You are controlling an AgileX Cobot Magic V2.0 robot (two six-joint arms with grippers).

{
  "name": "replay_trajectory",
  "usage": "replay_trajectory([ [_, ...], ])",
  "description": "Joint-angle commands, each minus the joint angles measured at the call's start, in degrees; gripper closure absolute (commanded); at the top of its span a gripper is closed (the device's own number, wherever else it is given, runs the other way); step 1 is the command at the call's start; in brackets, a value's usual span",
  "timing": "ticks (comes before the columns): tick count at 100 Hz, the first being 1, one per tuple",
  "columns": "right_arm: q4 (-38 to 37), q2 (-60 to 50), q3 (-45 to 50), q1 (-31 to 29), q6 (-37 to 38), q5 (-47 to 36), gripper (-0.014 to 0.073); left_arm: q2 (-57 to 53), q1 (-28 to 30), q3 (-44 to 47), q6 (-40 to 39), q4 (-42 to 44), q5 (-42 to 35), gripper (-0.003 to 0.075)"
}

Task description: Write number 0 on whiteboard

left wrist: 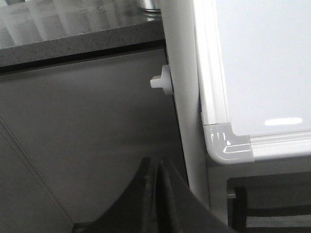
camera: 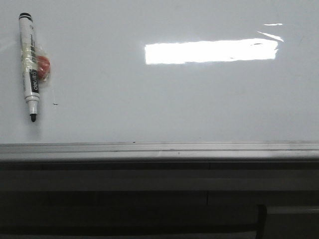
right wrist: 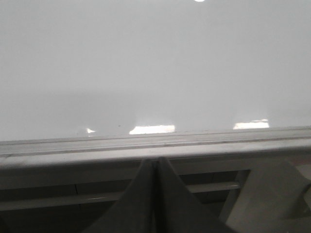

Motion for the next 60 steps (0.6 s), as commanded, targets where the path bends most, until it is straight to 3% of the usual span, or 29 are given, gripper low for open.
replay_trajectory([
  [1,-0.94,-1.03,0.73,-0.38,0.01,-1.85,0.0651,-1.66,-0.24,1.82,-0.07,-0.6,-2.19,0.074],
  [60,-0.94,-1.03,0.73,-0.38,0.01,-1.85,0.0651,-1.66,-0.24,1.82,-0.07,1.94,-2.19,0.074],
])
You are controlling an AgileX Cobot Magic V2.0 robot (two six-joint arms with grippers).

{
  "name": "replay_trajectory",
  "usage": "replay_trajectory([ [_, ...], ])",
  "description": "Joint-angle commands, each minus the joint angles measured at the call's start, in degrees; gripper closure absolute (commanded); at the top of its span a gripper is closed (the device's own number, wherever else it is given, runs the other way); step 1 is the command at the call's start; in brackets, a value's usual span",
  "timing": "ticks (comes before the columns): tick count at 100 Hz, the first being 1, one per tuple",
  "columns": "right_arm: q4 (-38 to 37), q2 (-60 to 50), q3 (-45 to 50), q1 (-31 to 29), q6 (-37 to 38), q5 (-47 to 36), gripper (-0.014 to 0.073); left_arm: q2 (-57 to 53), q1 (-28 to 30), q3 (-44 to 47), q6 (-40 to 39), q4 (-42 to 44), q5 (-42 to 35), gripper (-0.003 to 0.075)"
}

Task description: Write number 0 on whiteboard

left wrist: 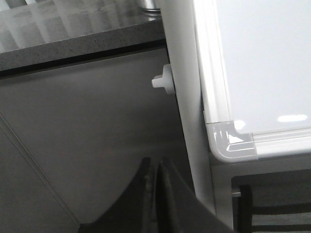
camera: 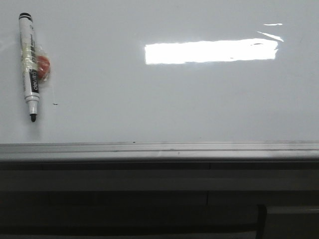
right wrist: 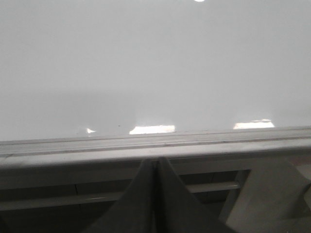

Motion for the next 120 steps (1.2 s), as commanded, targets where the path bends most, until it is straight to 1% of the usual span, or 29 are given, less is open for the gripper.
replay_trajectory([
  [1,-0.94,-1.03,0.73,-0.38,0.01,-1.85,0.0651,-1.66,-0.24,1.82,-0.07,0.41,-2.23,0.074],
  [15,-0.94,-1.03,0.73,-0.38,0.01,-1.85,0.0651,-1.66,-0.24,1.82,-0.07,1.13,-2.6,0.074],
  [22,-0.94,-1.03,0.73,-0.38,0.01,-1.85,0.0651,-1.66,-0.24,1.82,-0.07,0.38,-4.32,0.074],
  [29,-0.94,-1.03,0.73,-0.38,0.01,-1.85,0.0652,-1.66,-0.24,1.82,-0.07,0.03,-8.63,0.074],
  [43,-0.94,-1.03,0.73,-0.38,0.01,-1.85,0.0652,-1.66,-0.24,1.82,-0.07,0.03,-20.82,0.074],
  [56,-2.13,-1.03,0.73,-0.38,0.01,-2.61,0.0651,-1.66,-0.24,1.82,-0.07,0.03,-26.62,0.074],
  [60,-1.96,-1.03,0.73,-0.38,0.01,-5.79,0.0652,-1.66,-0.24,1.82,-0.07,0.03,-28.2,0.074],
  [65,-1.96,-1.03,0.73,-0.38,0.01,-11.68,0.0652,-1.66,-0.24,1.82,-0.07,0.03,-29.47,0.074],
  [73,-1.96,-1.03,0.73,-0.38,0.01,-22.5,0.0652,-1.66,-0.24,1.82,-0.07,0.03,-29.7,0.074],
  [80,-1.96,-1.03,0.73,-0.38,0.01,-29.91,0.0652,-1.66,-0.24,1.82,-0.07,0.03,-29.6,0.074],
  [91,-1.96,-1.03,0.73,-0.38,0.01,-38.97,0.0652,-1.66,-0.24,1.82,-0.07,0.03,-29.79,0.074],
  [97,-1.85,-1.03,0.73,-0.38,0.01,-45.24,0.0652,-1.66,-0.24,1.82,-0.07,0.03,-30.54,0.074],
  [102,-1.85,-1.03,0.73,-0.38,0.01,-48.06,0.0651,-1.66,-0.24,1.82,-0.07,-0.1,-31.11,0.074],
  [105,-0.65,-1.03,0.73,-0.38,0.01,-49.29,0.0652,-1.66,-0.24,1.82,-0.58,-0.74,-31.11,0.074],
  [108,0.92,-1.03,0.4,-0.38,1.65,-49.16,0.0652,-1.66,-0.24,1.82,-2.02,-3.51,-31.37,0.074],
  [112,3.74,-1.03,-0.63,-0.38,5.86,-45.48,0.0652,-1.66,-0.24,1.59,-5.52,-8.43,-31.91,0.074],
  [115,6.18,-1.03,-1.89,-0.38,9.83,-40.66,0.0652,-1.66,-0.24,1.36,-6.78,-13.47,-31.43,0.074],
  [120,7.85,-0.92,-4.97,-0.38,10.99,-28.6,0.0652,-1.66,-0.24,0.59,-6.78,-16.65,-29.31,0.074],
])
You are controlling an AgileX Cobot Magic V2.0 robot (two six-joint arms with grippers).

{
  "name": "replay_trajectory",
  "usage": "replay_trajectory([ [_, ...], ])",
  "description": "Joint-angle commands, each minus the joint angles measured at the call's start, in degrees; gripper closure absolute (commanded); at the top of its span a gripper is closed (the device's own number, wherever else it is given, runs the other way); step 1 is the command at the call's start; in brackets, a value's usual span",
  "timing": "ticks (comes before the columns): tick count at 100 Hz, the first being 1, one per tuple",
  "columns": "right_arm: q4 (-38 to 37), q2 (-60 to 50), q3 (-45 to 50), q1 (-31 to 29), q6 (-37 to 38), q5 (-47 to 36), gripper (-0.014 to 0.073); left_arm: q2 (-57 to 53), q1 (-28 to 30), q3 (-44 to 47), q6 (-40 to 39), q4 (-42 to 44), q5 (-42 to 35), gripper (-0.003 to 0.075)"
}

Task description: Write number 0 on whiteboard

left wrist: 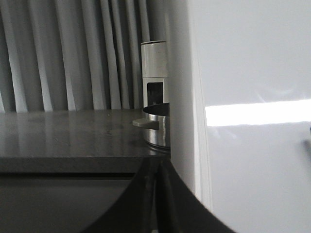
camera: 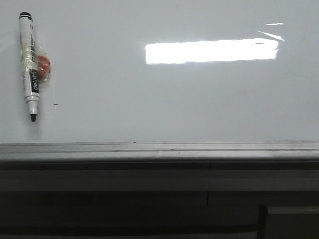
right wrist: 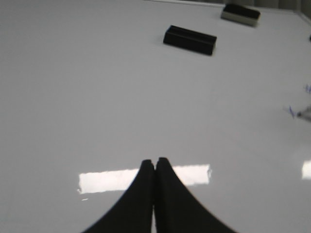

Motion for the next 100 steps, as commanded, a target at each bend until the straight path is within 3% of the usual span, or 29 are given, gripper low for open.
replay_trajectory([
  [1,4.0,-0.77,-5.41,-0.38,5.02,11.78,0.0652,-1.54,-0.24,0.46,-2.67,-7.65,-2.39,0.074],
  [12,3.88,2.87,-13.87,-0.38,4.91,26.78,0.0652,0.08,-0.24,-3.19,-2.67,-8.72,5.52,0.074],
  [18,3.5,6.42,-18.44,0.91,4.91,37.16,0.0652,2.39,-0.35,-7.01,-2.67,-11.99,13.76,0.074],
  [23,3.5,9.0,-20.81,2.33,4.91,40.67,0.0652,4.48,-0.35,-9.36,-2.67,-14.8,17.13,0.074],
  [32,3.5,13.36,-21.55,3.77,4.91,38.81,0.0652,7.57,-0.35,-11.41,-2.67,-19.12,14.56,0.074],
  [47,3.5,17.43,-21.55,3.88,4.91,38.63,0.0652,9.4,-0.22,-11.27,-2.67,-19.12,5.46,0.074],
  [79,3.25,18.24,-20.15,6.7,4.91,40.09,0.0652,9.4,-1.34,-11.38,-1.28,-21.42,16.09,0.0734],
  [90,2.89,18.24,-17.93,9.13,4.91,39.98,0.0652,9.4,-4.89,-11.38,2.96,-27.42,19.86,0.0674],
  [100,2.89,18.24,-15.78,12.07,4.91,38.69,0.0652,9.4,-9.43,-11.5,11.26,-35.36,20.03,0.0552],
])
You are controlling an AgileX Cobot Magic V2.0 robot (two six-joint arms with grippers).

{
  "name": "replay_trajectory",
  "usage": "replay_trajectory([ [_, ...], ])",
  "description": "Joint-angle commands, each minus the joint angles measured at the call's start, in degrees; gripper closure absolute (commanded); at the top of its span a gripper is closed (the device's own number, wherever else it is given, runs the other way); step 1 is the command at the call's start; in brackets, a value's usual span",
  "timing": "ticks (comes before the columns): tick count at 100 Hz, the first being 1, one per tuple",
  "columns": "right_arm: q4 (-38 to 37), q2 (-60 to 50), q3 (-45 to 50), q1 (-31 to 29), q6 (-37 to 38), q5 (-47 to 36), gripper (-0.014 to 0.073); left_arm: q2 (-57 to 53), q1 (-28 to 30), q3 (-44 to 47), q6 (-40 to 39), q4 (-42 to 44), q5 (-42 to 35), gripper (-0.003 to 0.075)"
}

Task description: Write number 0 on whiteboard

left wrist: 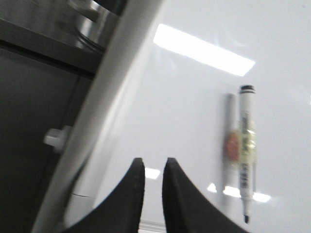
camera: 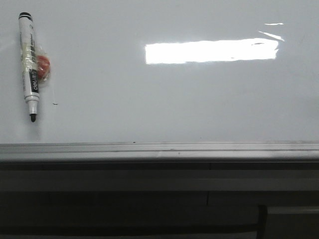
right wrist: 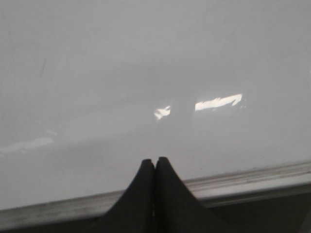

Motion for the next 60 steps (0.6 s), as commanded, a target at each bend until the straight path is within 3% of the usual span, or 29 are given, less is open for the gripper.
replay_trajectory([
  [1,-0.67,0.95,0.16,2.01,-0.2,-5.6,0.0652,1.02,-3.95,-2.25,7.73,-6.44,-2.81,0.0531],
  [11,-0.67,0.95,2.27,4.99,-0.2,-8.4,0.0652,1.02,-8.53,-2.25,15.8,-9.83,-4.62,0.0388],
  [21,-0.67,0.95,3.46,8.06,-0.2,-12.2,0.0652,1.02,-12.72,-2.25,15.92,-13.71,-5.11,0.0282],
  [37,-0.67,0.95,3.59,11.24,-0.2,-14.57,0.0652,1.12,-17.31,-2.25,19.81,-14.46,-5.07,0.028],
  [60,-0.67,0.95,3.59,14.62,-0.2,-15.19,0.0651,4.3,-19.34,-2.25,20.47,-14.88,-11.55,0.0279],
])
